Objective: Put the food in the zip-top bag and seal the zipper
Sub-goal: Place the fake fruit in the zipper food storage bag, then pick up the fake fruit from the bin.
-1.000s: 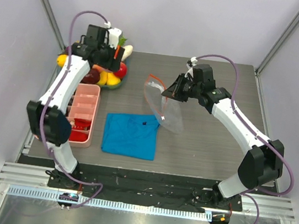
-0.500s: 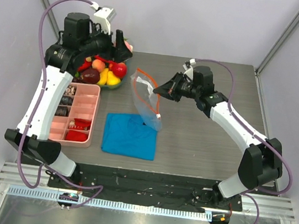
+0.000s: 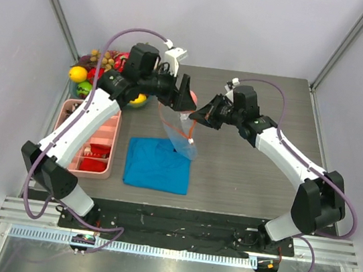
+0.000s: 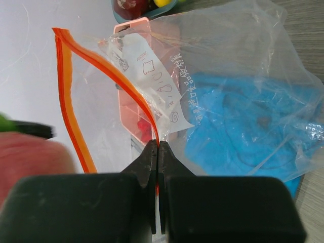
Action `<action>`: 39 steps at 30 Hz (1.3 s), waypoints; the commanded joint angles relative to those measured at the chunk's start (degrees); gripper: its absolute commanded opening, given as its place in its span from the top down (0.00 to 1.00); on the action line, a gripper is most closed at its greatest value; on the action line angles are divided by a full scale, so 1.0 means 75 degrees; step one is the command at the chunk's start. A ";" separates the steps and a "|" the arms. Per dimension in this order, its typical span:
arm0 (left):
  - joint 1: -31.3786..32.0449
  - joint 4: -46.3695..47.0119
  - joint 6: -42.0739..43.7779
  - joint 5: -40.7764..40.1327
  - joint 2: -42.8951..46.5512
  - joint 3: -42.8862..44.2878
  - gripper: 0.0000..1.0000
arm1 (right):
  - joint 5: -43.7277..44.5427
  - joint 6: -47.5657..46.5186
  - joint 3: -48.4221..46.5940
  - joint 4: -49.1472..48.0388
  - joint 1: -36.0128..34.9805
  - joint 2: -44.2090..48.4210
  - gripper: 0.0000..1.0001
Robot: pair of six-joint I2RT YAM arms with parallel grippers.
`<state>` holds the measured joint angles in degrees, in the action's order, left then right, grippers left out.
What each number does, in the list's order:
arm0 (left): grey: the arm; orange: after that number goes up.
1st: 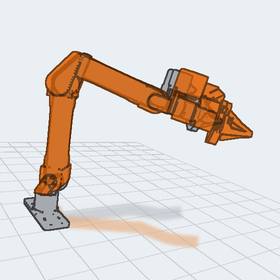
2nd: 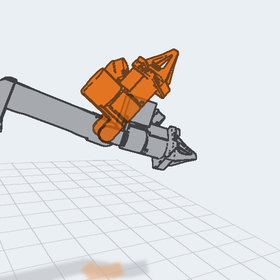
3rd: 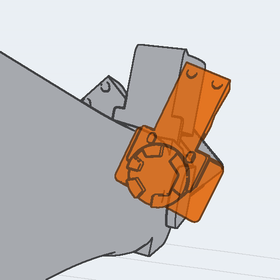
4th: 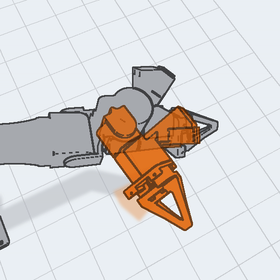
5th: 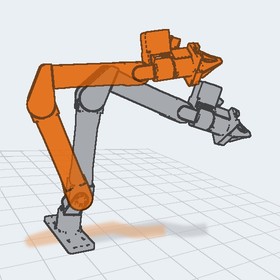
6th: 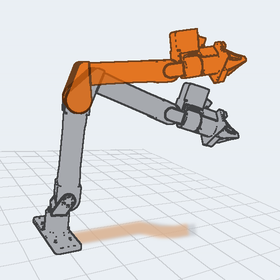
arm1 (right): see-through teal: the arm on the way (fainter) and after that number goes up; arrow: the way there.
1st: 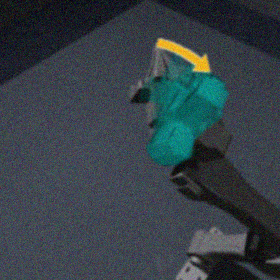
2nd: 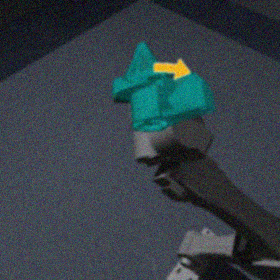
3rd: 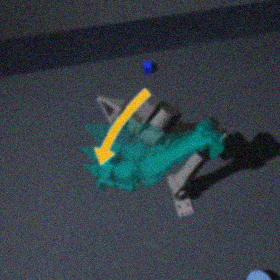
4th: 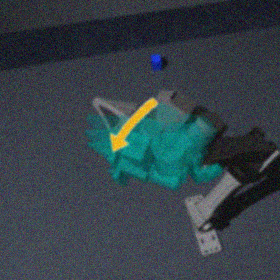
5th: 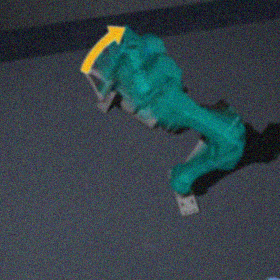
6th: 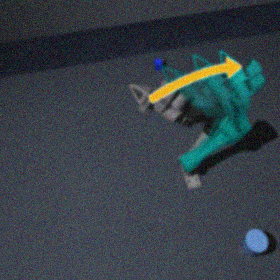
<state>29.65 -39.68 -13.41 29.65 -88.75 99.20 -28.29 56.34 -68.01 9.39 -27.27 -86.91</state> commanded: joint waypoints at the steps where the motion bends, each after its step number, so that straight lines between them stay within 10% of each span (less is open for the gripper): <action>1: -0.0028 0.0019 0.0053 -0.0015 0.0021 -0.0382 0.38 | 0.0327 -0.0351 -0.0271 0.0131 0.0061 0.0397 0.99; 8: 0.0078 -0.1236 0.0979 -0.0730 -0.0319 0.0250 0.00 | 0.0198 -0.0398 -0.0425 0.0166 0.0155 0.0292 0.99; 14: -0.0108 -0.0875 0.1004 -0.1128 0.0148 0.0520 0.00 | 0.0233 -0.0480 -0.0261 0.0225 0.0190 0.0362 0.99; 24: -0.3060 -0.0007 0.1014 -0.2276 0.0057 -0.0031 0.00 | 0.0304 -0.0691 -0.0494 0.0295 0.0237 0.0362 0.99; 39: -0.3519 0.0345 0.2054 -0.5160 -0.2064 -0.0055 0.00 | 0.0398 -0.1007 -0.0565 0.0553 0.0249 0.0374 0.99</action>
<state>3.68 -40.84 -2.70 -3.99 -102.74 98.10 -25.69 50.30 -70.13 13.91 -25.63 -86.28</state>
